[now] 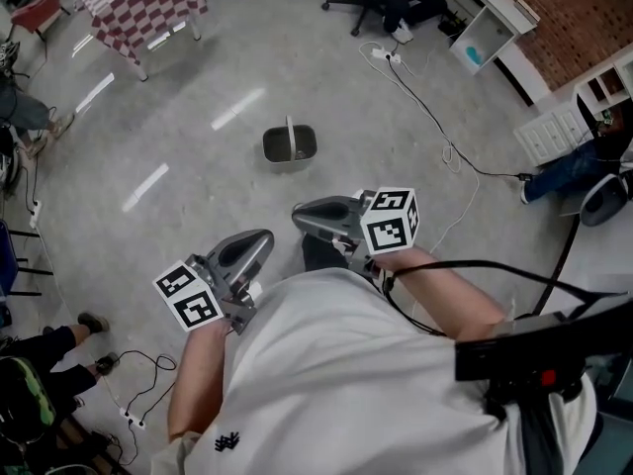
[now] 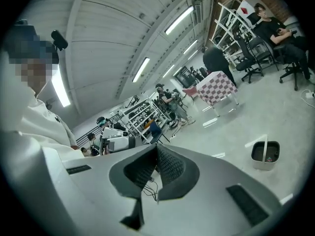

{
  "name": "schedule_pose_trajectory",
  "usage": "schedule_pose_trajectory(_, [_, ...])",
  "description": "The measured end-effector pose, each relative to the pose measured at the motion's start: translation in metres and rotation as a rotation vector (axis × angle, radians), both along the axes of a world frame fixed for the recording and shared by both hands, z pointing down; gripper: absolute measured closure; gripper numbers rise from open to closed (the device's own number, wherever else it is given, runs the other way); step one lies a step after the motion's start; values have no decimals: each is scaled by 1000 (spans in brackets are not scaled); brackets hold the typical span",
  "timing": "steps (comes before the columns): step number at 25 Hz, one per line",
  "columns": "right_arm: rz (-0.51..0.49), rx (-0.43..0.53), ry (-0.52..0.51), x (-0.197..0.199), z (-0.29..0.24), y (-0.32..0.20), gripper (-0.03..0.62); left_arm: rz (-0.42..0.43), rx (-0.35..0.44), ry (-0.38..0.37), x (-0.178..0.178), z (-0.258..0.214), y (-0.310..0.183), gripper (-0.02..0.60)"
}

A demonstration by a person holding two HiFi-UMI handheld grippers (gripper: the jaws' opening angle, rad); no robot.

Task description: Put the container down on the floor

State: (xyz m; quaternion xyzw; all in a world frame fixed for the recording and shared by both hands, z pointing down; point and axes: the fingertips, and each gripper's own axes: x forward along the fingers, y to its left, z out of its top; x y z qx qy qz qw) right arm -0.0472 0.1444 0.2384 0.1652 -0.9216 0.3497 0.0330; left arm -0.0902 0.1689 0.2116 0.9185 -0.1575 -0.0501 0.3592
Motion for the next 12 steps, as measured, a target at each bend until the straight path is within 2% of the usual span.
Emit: schedule_pose_trajectory(12, [-24,24,-1,-3,-6,25,579,-25,20,11,-4,-5,17,572])
